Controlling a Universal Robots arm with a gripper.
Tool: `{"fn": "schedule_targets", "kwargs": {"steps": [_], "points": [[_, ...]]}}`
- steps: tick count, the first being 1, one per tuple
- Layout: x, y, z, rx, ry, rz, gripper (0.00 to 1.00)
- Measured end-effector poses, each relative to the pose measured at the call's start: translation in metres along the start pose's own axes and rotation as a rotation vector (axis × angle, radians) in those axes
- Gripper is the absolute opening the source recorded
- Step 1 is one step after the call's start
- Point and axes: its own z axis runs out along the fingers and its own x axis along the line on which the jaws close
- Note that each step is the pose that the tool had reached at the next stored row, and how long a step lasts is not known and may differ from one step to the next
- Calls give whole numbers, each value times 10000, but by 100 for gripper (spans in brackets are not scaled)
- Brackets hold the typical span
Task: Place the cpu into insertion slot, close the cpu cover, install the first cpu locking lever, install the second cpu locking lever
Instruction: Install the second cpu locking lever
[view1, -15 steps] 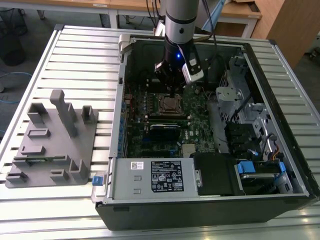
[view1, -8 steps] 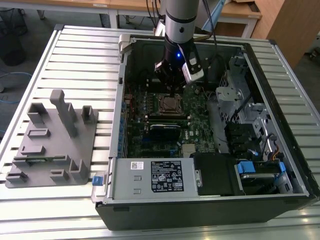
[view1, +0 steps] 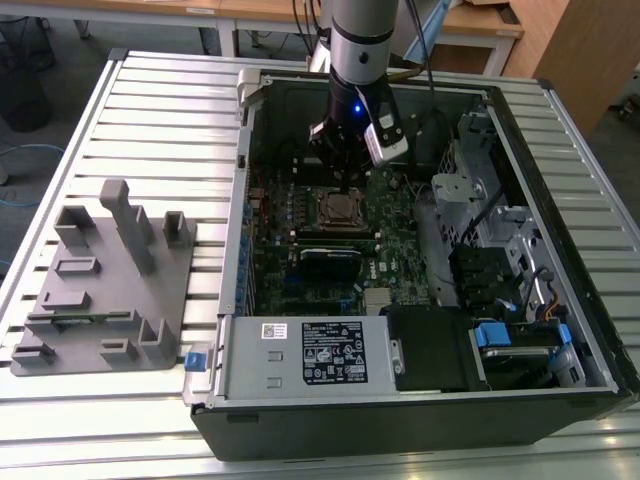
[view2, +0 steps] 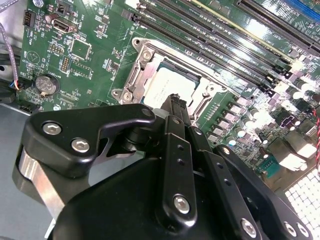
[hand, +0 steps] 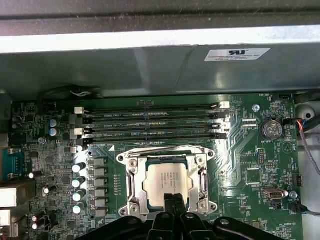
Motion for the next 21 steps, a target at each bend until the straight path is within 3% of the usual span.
{"fn": "schedule_targets", "kwargs": {"steps": [9,21], "points": [[-1,-7,-9,2,2,-2,11],[-7,-91,-12,0,0,0,11]]}}
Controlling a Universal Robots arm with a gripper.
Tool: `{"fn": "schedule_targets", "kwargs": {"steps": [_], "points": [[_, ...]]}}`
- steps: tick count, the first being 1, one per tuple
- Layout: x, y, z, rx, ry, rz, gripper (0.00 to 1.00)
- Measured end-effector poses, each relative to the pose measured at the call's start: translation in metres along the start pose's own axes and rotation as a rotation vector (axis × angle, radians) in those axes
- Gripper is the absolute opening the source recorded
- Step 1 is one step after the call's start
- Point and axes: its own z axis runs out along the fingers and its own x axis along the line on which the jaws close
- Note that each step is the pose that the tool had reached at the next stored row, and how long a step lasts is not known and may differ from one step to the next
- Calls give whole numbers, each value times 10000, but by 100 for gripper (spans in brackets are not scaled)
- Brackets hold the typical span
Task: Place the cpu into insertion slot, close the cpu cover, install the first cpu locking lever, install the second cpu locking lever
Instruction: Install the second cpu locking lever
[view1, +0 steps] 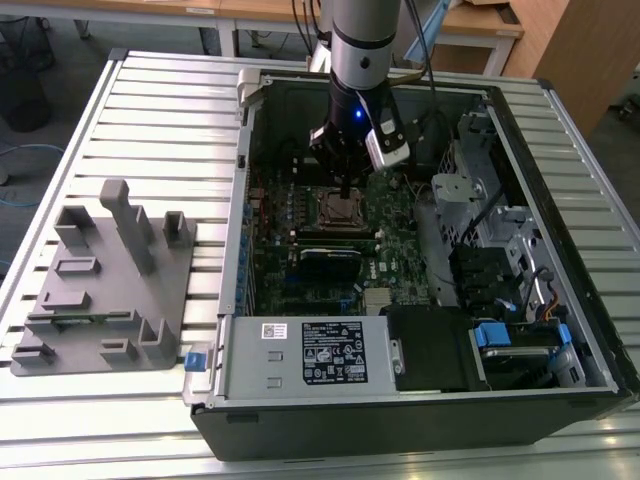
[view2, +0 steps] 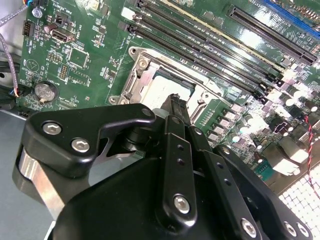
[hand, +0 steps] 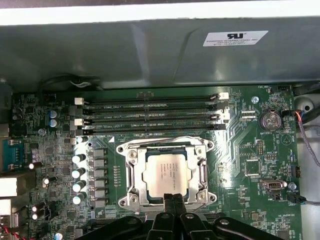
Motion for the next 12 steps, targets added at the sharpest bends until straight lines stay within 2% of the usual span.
{"fn": "schedule_targets", "kwargs": {"steps": [12], "points": [[-4,-60,-3,0,0,-1,11]]}}
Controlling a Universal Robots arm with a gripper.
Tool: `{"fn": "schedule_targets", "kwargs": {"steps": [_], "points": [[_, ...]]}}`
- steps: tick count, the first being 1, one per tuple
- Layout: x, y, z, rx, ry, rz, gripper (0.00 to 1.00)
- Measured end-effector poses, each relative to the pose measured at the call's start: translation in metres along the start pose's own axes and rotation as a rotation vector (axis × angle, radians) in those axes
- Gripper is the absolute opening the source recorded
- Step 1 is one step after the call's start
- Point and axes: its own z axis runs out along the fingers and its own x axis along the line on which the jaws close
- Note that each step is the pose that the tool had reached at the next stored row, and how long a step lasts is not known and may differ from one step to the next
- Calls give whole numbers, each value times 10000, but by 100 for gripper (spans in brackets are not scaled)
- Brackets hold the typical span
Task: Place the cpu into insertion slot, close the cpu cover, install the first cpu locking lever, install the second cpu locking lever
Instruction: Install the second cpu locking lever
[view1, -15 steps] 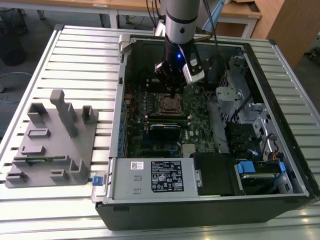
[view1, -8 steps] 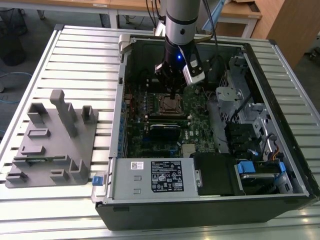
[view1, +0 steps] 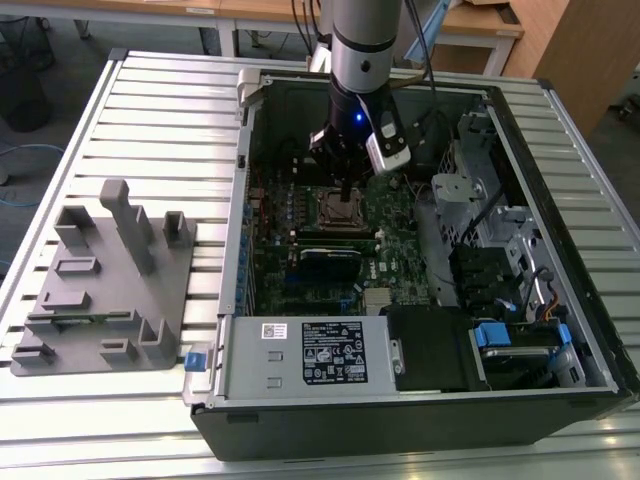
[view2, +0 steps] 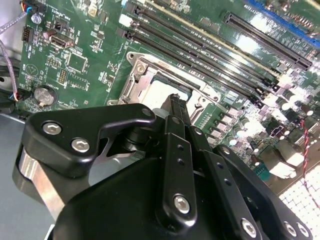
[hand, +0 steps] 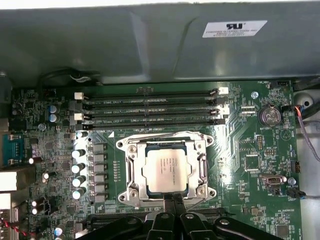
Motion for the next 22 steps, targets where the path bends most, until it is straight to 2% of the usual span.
{"fn": "schedule_targets", "kwargs": {"steps": [7,22], "points": [[-4,-61,-3,0,0,0,11],[20,-78,7,0,0,1,11]]}}
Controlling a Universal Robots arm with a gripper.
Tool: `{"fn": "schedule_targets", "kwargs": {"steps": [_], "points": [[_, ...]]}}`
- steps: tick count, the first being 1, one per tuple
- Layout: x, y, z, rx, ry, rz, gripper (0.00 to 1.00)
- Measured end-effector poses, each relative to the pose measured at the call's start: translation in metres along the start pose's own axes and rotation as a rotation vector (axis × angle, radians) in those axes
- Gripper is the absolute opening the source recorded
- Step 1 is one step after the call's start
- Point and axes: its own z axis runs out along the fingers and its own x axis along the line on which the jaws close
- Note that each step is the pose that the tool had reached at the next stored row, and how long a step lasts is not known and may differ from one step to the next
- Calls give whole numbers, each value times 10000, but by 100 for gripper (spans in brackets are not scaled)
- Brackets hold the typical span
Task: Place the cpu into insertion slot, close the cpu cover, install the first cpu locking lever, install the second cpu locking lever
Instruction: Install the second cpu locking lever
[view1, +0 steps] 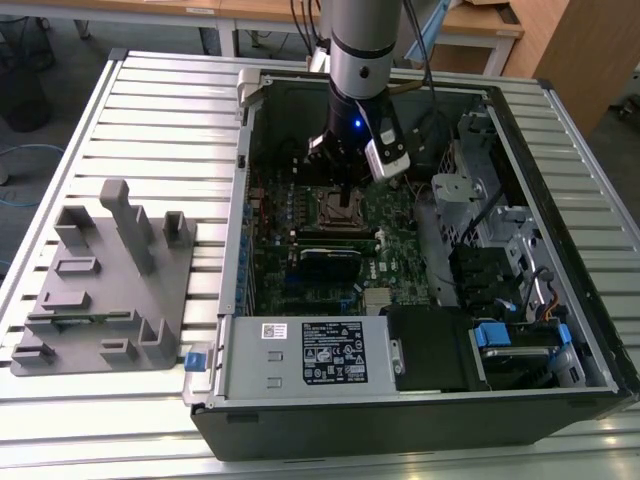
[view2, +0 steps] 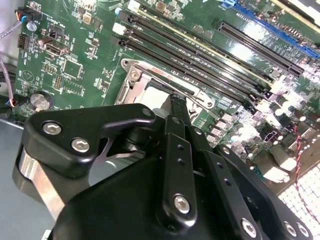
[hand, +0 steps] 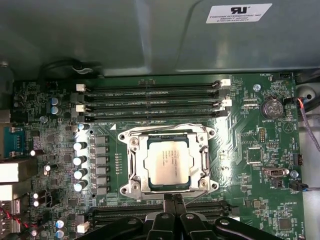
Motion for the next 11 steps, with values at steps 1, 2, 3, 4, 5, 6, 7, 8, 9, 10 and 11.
{"fn": "schedule_targets", "kwargs": {"steps": [1,2,3,4,5,6,7,8,9,10,11], "points": [[3,-4,0,1,0,1,11],[7,-8,0,0,-1,1,11],[12,-12,-1,0,-3,-1,11],[22,-16,-1,0,-6,-1,11],[35,-22,-1,-1,-10,-2,11],[47,-27,-2,-1,-13,-3,11],[58,-33,-2,-1,-16,-3,11],[64,-37,-2,-1,-17,-5,11],[66,-43,-2,0,-16,-6,11],[67,-52,-1,-1,-16,-8,11],[67,-61,1,-2,-17,-6,11]]}}
